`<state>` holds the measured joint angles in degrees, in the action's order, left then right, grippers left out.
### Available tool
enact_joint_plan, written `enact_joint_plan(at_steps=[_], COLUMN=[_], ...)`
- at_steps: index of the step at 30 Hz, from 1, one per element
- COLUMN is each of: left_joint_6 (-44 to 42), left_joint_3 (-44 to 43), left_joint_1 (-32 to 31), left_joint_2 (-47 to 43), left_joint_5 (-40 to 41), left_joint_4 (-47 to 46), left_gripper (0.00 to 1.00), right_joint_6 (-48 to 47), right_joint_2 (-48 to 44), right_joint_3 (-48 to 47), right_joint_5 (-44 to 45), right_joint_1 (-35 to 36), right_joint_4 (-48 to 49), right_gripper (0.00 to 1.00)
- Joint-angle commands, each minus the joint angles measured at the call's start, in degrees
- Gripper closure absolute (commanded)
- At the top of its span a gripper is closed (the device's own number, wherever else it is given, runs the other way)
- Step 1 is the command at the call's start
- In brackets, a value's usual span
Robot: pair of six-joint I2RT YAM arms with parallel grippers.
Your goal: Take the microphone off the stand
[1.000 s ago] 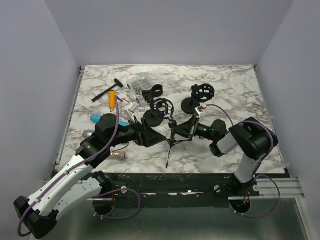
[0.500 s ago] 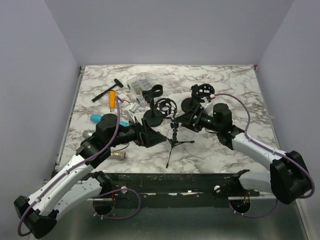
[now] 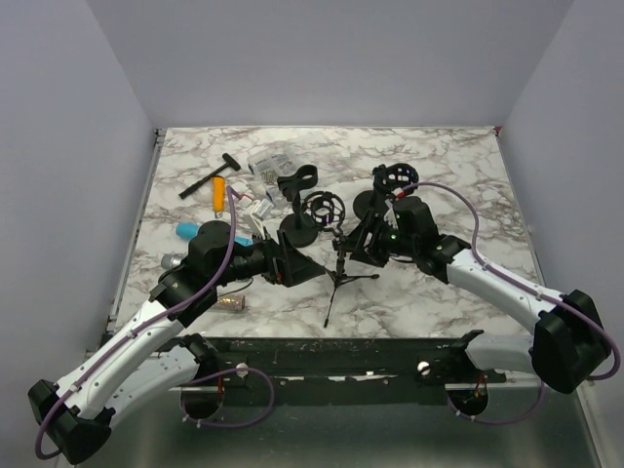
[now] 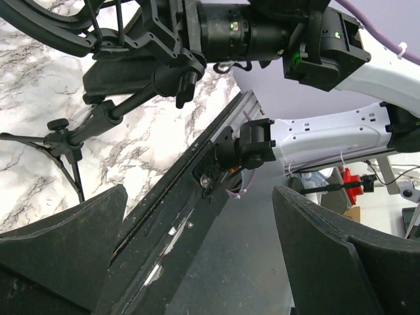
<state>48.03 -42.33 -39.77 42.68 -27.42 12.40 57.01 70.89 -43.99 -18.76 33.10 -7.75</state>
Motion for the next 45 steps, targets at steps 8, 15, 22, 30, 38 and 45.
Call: enact_joint_plan(at_steps=[8,15,22,30,38,45], left_joint_6=[-0.1,-0.4,0.6,3.5,5.6,5.5], left_joint_3=[-0.6,-0.2,1.3,4.0,4.8,4.0], left_joint_1=[-0.2,-0.1,-0.2,-0.1,-0.2,-0.2], left_joint_2=[-0.2,-0.9,-1.1,-3.3,-6.3,-5.8], left_joint_5=[0.6,1.1,0.9,1.5,2.3,2.0], left_joint_4=[-1.1,-0.4,-2.6,-5.6,-5.7,-4.9], left_gripper=[0.04,0.04,0.04,0.04,0.03,0.02], right_joint_6=[6.2,10.0,10.8,13.9,17.4,18.8], right_joint_2=[2.6,-1.4,6.9,28.3,45.8,39.1], right_joint_3=[1.2,7.2,24.7,29.7,28.7,27.8], right_joint_5=[3.1,4.0,-8.5,-13.2,-15.9,-16.8], right_joint_1=[3.5,3.3,0.8,0.5,-0.6,-1.6], right_joint_4=[2.3,9.5,56.2,94.5,110.0,97.5], right_gripper=[0.64,0.99,0.99,0.99,0.99,0.62])
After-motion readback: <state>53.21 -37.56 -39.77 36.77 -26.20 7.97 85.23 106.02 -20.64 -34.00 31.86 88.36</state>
